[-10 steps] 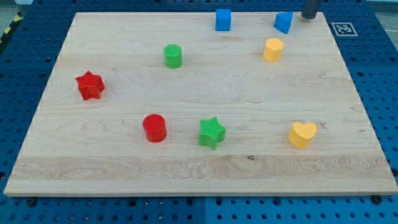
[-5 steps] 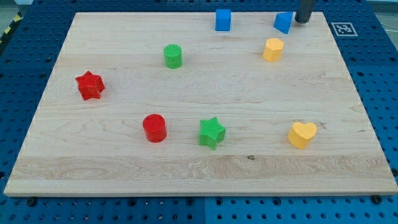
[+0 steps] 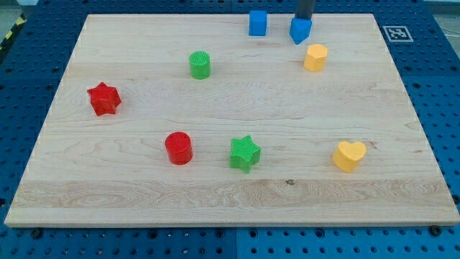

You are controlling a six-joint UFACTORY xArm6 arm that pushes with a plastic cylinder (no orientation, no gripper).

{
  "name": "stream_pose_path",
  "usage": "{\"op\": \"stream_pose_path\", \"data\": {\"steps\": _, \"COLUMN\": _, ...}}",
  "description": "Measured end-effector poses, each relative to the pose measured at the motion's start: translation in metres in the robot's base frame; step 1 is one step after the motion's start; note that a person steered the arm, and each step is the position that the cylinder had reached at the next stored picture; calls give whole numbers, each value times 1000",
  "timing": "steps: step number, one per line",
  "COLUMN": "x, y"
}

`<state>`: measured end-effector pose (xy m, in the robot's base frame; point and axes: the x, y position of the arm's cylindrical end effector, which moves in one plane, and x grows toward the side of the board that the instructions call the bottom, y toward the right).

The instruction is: Keep blue blocks on top left to yellow hexagon

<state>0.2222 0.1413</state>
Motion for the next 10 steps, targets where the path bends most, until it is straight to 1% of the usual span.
{"op": "stream_pose_path", "data": {"steps": 1, "x": -10, "y": 0}}
{"op": "stream_pose_path", "data": {"steps": 2, "x": -24, "y": -31}}
{"op": "stream_pose_path", "data": {"steps": 3, "x": -30, "y": -66}}
{"op": "stream_pose_path", "data": {"steps": 4, "x": -29, "y": -83}}
{"op": "stream_pose_path", "data": {"steps": 5, "x": -26, "y": -102}}
{"op": "stream_pose_path", "data": {"steps": 6, "x": -15, "y": -101}}
{"op": "stream_pose_path", "data": {"steps": 7, "x": -15, "y": -93}}
{"op": "stream_pose_path", "data": {"steps": 8, "x": -15, "y": -121}}
{"op": "stream_pose_path", "data": {"steps": 9, "x": -16, "y": -131}}
{"op": "stream_pose_path", "data": {"steps": 10, "x": 8, "y": -132}}
